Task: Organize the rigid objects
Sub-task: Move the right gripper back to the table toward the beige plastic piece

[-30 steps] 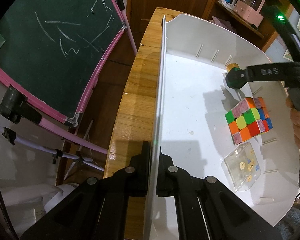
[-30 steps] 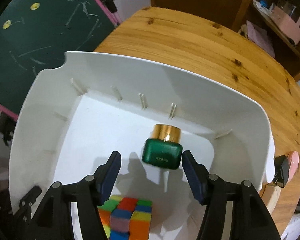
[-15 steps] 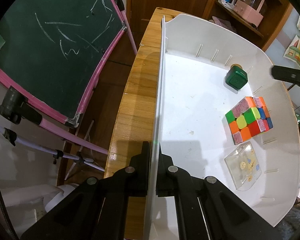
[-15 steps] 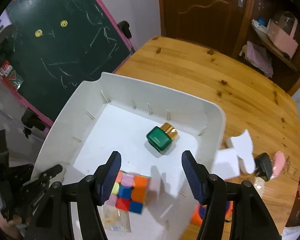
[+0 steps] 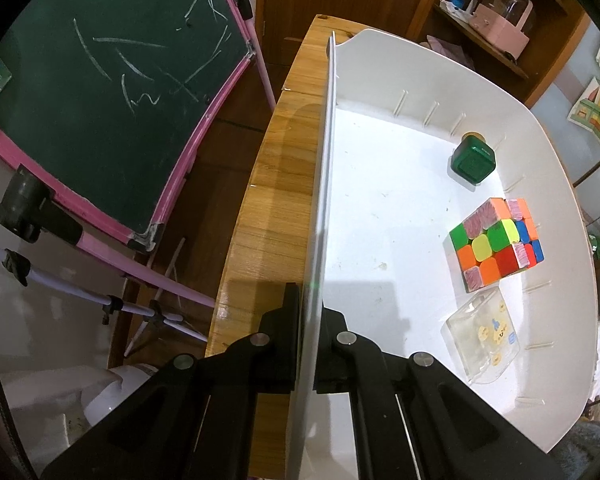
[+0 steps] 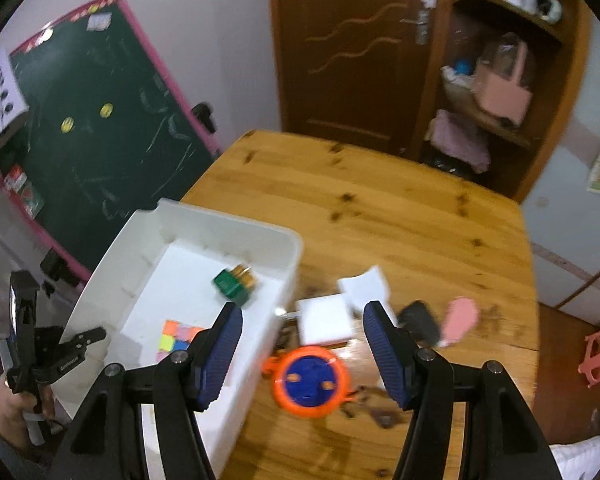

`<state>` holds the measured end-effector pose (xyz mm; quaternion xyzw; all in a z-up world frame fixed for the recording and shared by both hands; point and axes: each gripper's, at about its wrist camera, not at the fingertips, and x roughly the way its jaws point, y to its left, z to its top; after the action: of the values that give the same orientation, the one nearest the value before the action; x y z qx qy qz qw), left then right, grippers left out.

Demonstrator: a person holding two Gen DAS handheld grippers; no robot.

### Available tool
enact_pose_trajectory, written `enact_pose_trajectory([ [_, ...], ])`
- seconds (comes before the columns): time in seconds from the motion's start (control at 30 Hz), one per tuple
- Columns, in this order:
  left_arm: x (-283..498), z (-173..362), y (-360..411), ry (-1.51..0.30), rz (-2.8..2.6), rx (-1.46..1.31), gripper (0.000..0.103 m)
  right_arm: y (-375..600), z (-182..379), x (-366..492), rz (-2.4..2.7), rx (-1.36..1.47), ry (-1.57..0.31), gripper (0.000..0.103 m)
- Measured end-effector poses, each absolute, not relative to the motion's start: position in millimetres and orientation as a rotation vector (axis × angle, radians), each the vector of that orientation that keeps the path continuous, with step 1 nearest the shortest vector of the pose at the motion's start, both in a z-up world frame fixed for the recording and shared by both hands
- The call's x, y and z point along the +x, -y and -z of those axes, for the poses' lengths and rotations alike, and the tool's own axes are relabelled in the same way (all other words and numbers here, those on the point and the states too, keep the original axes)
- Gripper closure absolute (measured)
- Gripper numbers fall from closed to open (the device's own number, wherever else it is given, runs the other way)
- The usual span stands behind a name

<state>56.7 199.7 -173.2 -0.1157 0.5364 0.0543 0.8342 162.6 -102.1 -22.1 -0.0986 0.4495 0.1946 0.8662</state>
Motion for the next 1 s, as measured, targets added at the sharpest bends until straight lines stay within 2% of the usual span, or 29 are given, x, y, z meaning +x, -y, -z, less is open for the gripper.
enact_pose_trajectory([
  [0.2,57.1,172.8,-198.4,-1.138,-0.124,-0.237,0.097,140.7,-9.1,175.6,-0.316,-0.164,-0.874,0.039],
  [0.37,57.1,172.6,-198.2,-1.138,-0.124,-0.232,0.097,164.6,-5.4,191.2,-0.255,-0.129,-0.880,0.039],
  [1.0,57.0,173.1,-198.9,-1.136,-0.124,-0.245,0.097,203.4,139.8,231.9,-0.129,-0.027,-1.176,0.039],
])
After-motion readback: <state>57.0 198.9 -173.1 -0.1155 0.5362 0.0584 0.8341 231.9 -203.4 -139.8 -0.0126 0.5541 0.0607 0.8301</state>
